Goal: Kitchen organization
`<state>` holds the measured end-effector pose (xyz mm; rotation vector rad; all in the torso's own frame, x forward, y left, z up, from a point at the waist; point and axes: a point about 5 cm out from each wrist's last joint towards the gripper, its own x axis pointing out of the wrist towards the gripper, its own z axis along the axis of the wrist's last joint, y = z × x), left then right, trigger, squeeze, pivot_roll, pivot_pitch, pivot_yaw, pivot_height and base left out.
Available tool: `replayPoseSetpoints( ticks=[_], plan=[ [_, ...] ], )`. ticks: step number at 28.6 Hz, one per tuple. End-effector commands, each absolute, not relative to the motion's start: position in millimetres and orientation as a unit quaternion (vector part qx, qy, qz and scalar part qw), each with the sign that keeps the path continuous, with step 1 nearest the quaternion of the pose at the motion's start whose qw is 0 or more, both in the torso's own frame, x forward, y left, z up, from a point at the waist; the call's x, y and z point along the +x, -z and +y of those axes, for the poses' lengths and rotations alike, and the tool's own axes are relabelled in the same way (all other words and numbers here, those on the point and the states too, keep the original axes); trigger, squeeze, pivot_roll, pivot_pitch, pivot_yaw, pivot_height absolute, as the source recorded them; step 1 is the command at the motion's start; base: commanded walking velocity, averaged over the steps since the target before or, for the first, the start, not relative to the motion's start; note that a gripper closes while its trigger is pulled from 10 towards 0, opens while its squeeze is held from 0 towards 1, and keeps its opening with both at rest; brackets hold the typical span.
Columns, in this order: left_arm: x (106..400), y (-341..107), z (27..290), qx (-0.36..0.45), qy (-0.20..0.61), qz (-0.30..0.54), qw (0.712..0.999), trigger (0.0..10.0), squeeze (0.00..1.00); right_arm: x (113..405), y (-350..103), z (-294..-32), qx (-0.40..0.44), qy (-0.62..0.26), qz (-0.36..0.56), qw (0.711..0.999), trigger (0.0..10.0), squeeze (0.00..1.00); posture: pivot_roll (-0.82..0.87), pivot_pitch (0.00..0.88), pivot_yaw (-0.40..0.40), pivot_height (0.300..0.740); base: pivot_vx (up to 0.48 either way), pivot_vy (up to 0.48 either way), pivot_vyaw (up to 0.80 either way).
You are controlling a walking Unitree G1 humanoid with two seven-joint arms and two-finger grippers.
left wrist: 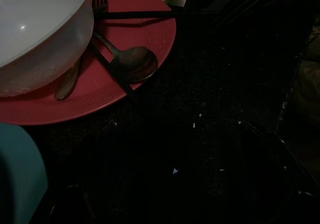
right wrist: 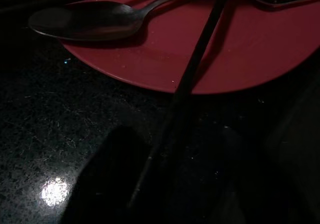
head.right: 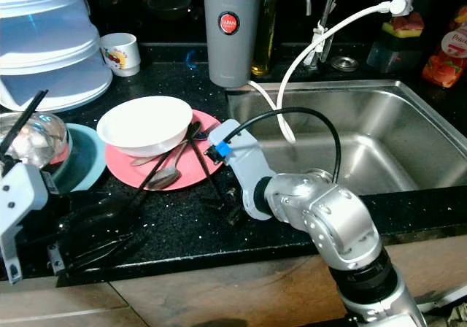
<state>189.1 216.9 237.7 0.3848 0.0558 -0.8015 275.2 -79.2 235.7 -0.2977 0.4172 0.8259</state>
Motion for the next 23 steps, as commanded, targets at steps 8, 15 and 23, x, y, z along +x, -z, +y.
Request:
replayPoseSetpoints(
  ticks=[8,15,23],
  plan=[
    [190.0,-237.8,217.5,0.192,0.391,0.033,0.899,10.0,0.0,277.5,-229.3,-83.5,-0.129,-0.391,0.222,0.884,0.0,0.0,0.05,0.086,-0.068,0.74,0.0,0.0,0.0],
    [188.3,-235.9,216.8,0.19,0.391,0.033,0.9,10.0,0.0,278.7,-232.0,-86.2,-0.124,-0.388,0.222,0.886,0.0,0.0,0.05,0.09,-0.07,0.74,0.0,0.0,0.0],
    [190.1,-235.3,215.9,0.194,0.398,0.038,0.896,10.0,0.0,279.0,-229.5,-88.2,-0.122,-0.382,0.227,0.887,0.0,0.0,0.05,0.093,-0.067,0.74,0.0,0.0,0.0]
  ],
)
